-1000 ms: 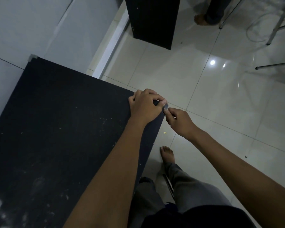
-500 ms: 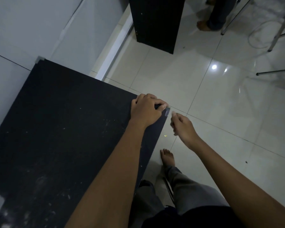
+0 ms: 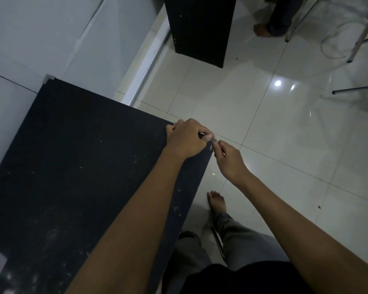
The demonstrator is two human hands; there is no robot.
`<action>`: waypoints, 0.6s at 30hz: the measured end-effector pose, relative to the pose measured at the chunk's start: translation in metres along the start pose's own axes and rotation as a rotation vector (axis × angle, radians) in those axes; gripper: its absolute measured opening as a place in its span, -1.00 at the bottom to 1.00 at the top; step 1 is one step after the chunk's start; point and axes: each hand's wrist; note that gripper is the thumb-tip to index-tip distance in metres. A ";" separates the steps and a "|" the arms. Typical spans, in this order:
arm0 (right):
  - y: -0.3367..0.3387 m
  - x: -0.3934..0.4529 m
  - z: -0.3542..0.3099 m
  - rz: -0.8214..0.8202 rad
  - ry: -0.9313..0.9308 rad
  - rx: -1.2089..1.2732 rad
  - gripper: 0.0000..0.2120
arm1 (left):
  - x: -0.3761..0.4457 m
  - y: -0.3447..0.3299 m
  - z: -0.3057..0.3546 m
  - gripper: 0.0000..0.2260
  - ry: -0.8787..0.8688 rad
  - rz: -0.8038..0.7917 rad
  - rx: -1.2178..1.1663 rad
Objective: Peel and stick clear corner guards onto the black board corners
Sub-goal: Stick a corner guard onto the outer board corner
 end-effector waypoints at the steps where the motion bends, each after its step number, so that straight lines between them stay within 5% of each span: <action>1: 0.000 -0.001 0.000 -0.010 0.001 -0.018 -0.74 | 0.004 0.006 0.001 -0.81 0.002 -0.058 0.031; 5: -0.001 -0.002 0.001 -0.019 0.006 -0.054 -0.73 | 0.024 0.033 0.010 -0.67 0.003 -0.343 0.316; 9: -0.003 -0.001 0.004 -0.005 0.001 -0.072 -0.73 | 0.040 0.045 0.026 -0.81 -0.233 -0.282 0.133; 13: -0.004 0.000 0.007 -0.004 0.022 -0.116 -0.76 | 0.051 0.038 0.038 -0.93 -0.351 -0.401 0.229; 18: -0.005 0.000 0.009 -0.002 0.034 -0.160 -0.70 | 0.043 0.028 0.009 -0.89 -0.426 -0.228 0.191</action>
Point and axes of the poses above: each hand's wrist, its own x-axis towards the middle knuckle, its own y-axis out of the back of the hand, z = x × y, and after that the axes turned 2 degrees about -x, right-handed
